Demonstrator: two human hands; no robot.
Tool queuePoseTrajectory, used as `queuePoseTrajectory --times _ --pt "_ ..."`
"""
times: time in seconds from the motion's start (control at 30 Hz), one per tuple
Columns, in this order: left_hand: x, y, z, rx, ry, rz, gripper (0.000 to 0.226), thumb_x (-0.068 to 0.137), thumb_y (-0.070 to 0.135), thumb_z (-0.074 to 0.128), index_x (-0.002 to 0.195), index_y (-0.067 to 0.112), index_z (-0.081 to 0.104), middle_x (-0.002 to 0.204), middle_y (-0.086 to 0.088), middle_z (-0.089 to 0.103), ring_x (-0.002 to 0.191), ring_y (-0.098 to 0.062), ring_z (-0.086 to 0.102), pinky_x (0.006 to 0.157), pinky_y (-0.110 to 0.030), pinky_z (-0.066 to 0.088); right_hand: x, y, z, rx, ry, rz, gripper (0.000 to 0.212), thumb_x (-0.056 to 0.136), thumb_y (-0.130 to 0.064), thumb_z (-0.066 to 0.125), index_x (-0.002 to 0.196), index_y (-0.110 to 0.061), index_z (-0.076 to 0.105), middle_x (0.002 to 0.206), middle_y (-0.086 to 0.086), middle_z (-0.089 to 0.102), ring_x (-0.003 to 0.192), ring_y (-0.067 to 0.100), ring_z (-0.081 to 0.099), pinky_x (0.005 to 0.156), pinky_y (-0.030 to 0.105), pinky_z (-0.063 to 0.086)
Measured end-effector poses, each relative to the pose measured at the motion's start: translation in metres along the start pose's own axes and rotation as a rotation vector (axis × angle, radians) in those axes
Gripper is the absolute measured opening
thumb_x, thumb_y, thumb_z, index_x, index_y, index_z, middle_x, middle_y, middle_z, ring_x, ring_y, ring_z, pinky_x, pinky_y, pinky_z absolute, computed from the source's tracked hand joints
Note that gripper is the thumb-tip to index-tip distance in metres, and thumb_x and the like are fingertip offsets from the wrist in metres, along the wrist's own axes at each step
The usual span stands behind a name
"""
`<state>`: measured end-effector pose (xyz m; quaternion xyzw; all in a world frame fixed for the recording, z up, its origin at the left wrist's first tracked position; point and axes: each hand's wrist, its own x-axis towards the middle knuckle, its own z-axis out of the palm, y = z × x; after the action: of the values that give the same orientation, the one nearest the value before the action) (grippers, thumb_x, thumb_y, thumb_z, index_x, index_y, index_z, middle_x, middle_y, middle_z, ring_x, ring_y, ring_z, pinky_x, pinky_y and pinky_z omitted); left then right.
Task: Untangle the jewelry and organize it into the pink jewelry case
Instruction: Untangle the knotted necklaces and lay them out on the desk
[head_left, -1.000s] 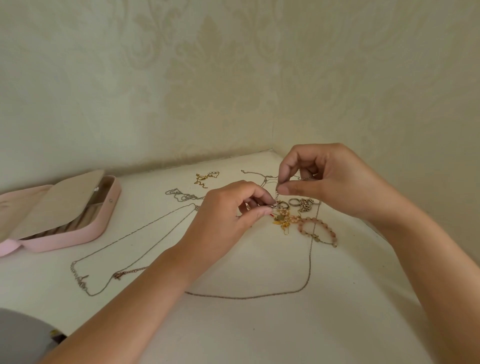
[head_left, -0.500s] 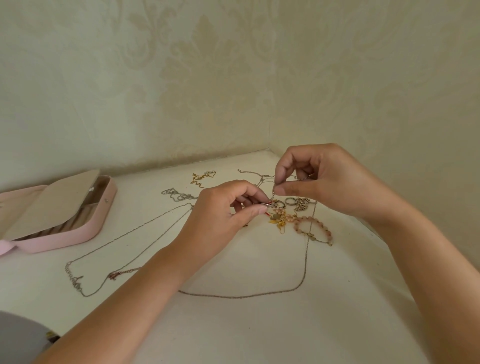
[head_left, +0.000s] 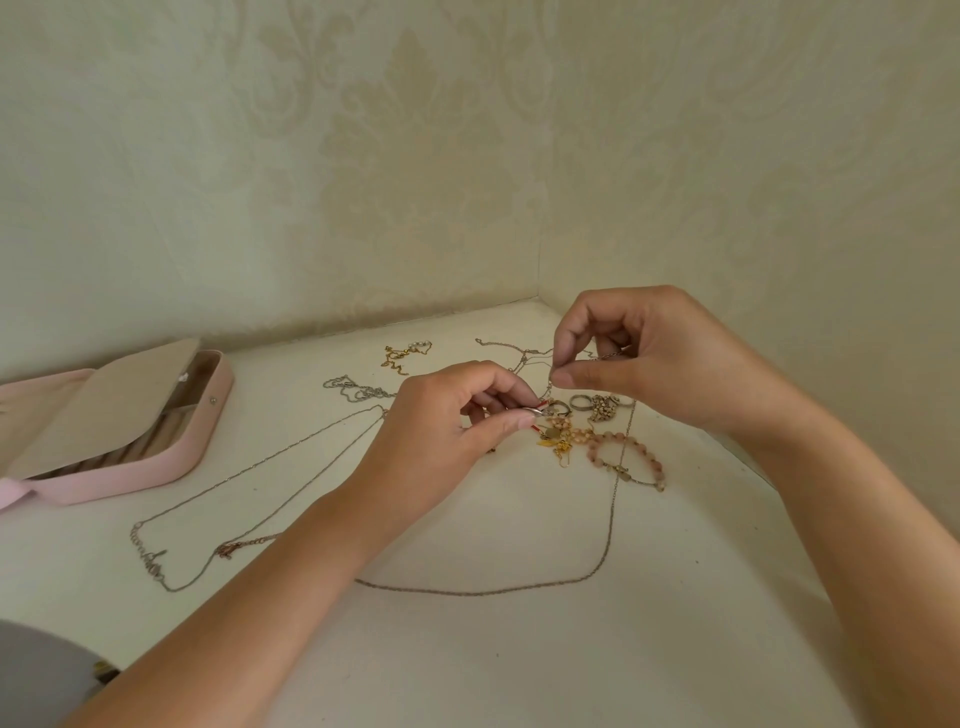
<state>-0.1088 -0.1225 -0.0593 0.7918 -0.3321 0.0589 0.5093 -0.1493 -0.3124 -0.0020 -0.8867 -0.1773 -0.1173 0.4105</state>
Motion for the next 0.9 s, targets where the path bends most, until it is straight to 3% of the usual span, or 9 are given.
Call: queuePoseTrajectory --times 0.77,0.9 --pt "0.0019 -0.0005 0.0004 -0.085 0.001 -0.046 0.013 0.08 0.017 0.075 0.081 0.03 0.071 0.079 0.008 0.071 0.076 -0.012 0.062 0.068 -0.011 0.046 -0.0001 0.0031 -0.0008 0.005 -0.014 -0.008 0.012 0.08 -0.005 0.075 0.079 -0.011 0.064 0.049 -0.028 0.051 0.043 0.004 0.033 0.045 0.008 0.028" --pt "0.0026 -0.001 0.0006 -0.08 0.002 -0.038 0.013 0.08 0.017 0.075 0.082 0.029 0.071 0.078 0.01 0.071 0.075 -0.007 0.062 0.069 -0.01 0.046 0.0006 0.0069 0.0001 0.017 -0.026 0.017 0.011 0.079 -0.007 0.076 0.079 -0.014 0.066 0.061 -0.02 0.059 0.046 0.004 0.034 0.045 0.012 0.031"
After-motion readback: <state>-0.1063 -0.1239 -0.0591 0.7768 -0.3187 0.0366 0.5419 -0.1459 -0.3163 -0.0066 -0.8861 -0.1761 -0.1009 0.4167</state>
